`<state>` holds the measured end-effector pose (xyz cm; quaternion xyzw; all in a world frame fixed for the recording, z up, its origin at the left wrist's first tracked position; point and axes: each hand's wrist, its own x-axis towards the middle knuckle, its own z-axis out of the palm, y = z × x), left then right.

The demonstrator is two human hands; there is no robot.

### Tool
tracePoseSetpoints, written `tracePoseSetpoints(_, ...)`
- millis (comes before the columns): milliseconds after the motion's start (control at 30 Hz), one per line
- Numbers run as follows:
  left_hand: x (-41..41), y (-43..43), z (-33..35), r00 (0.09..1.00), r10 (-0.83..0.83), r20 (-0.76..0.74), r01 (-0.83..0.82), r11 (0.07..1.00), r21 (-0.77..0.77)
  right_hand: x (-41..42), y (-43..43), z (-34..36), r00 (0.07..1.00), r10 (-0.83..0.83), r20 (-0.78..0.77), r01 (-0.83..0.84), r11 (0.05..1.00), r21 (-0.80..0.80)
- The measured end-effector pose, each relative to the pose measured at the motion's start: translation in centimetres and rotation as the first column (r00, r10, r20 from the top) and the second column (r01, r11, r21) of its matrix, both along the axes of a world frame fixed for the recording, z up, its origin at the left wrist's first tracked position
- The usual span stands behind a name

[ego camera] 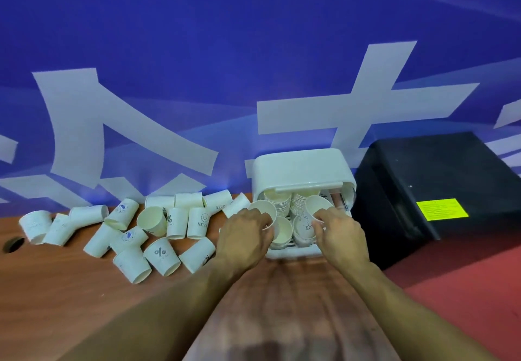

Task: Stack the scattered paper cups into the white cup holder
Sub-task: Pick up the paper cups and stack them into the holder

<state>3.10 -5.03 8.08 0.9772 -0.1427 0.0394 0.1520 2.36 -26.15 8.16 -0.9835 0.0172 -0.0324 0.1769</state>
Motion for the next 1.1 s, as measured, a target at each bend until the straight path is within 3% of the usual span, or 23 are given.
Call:
tracePoseSetpoints(267,0.8,-0.4,-1.7,1.0,0.023,0.006,-0.023,1.0,0.016,1.5,-0.5,-2.4,0.996,0.051,-0.07,-0.053,0.998,-0.029)
tracePoseSetpoints(500,1.1,-1.0,-2.7,0.998,-0.054,0.009,0.054,0.998,0.036,2.0,-0.4,-5.2,0.968,0.162,-0.195,-0.17,0.985,-0.027)
tracePoseSetpoints(700,1.6,-2.0,-3.3,0.997,-0.078,-0.006,0.077,0.997,-0.023,2.4,0.0,-7.0,0.935,0.199,-0.294,-0.192,0.98,0.053)
tracePoseSetpoints(1000,2.1,-3.1,-4.8,0.977,-0.193,0.09,0.193,0.981,-0.001,3.0,0.0,-8.6,0.948,0.212,-0.237,-0.188,0.975,0.118)
tracePoseSetpoints(1100,2.1,-3.5,-5.2,0.971,-0.23,0.058,0.229,0.973,0.027,2.8,0.0,-8.8,0.956,0.208,-0.205,-0.187,0.975,0.12)
